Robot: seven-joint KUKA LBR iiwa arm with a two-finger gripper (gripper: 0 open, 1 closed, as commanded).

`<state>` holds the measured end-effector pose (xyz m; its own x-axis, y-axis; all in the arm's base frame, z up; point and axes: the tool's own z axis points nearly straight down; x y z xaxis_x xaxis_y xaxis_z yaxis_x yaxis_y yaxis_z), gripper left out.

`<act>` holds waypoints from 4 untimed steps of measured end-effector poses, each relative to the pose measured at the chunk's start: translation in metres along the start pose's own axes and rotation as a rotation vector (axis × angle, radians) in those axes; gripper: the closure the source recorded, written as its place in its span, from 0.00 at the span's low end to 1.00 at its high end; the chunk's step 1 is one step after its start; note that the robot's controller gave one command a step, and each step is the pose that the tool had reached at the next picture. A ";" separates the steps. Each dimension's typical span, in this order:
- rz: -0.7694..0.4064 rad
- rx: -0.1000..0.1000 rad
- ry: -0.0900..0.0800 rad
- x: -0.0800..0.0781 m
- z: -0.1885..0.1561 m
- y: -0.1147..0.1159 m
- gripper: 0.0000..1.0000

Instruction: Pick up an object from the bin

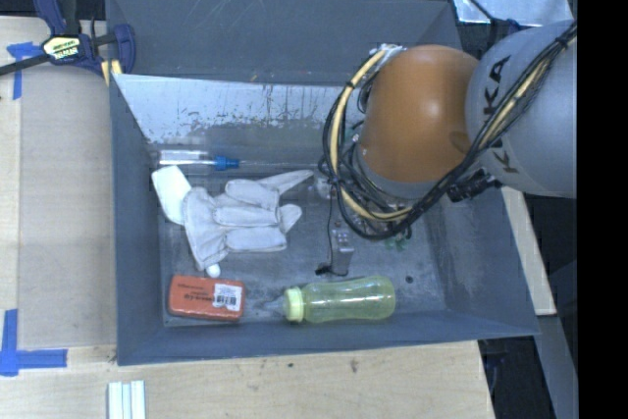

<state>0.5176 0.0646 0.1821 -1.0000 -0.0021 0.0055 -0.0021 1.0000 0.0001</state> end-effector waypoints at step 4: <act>0.008 -0.004 -0.016 -0.043 0.109 0.068 1.00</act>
Offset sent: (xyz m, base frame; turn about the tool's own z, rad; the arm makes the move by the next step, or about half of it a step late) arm 0.0399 0.0258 -0.0871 -0.0490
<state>0.5599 0.1330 0.0729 -0.9999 0.0060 -0.0108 0.0060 1.0000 0.0046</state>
